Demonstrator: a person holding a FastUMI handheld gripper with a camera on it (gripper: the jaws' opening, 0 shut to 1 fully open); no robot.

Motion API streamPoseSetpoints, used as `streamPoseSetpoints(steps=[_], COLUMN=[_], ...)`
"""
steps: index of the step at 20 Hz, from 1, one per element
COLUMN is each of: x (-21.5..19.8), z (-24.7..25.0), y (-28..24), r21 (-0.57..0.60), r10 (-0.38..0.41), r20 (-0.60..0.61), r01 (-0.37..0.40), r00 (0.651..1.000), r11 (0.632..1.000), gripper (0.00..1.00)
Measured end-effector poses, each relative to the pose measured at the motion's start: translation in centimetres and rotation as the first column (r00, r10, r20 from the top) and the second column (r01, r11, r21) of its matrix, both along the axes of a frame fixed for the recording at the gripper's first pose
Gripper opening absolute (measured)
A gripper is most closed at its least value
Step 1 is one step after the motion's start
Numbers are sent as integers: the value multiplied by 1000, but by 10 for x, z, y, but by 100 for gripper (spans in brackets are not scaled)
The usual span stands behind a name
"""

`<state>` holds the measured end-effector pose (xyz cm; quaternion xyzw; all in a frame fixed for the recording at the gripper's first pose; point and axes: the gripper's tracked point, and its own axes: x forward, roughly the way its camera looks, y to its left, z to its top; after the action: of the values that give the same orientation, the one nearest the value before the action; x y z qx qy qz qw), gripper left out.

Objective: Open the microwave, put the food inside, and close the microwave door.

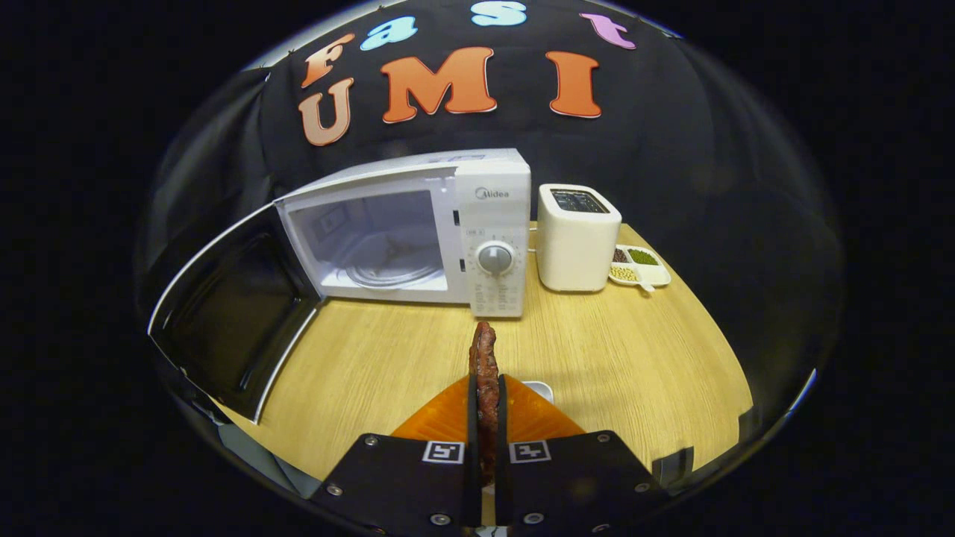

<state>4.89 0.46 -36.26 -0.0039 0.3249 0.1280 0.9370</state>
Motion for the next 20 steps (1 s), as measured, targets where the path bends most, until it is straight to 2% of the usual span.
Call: streamPoseSetpoints(steps=[7, 12, 14, 20], x=[22, 44, 55, 119], z=[16, 10, 3, -7], y=[98, 172, 192, 218], r21=[147, 303, 371, 549], r10=[-130, -217, -255, -387], r20=[7, -11, -43, -101], r01=[128, 210, 253, 375], r00=[991, 976, 966, 917], r11=[981, 929, 894, 747], gripper=[8, 8, 7, 8])
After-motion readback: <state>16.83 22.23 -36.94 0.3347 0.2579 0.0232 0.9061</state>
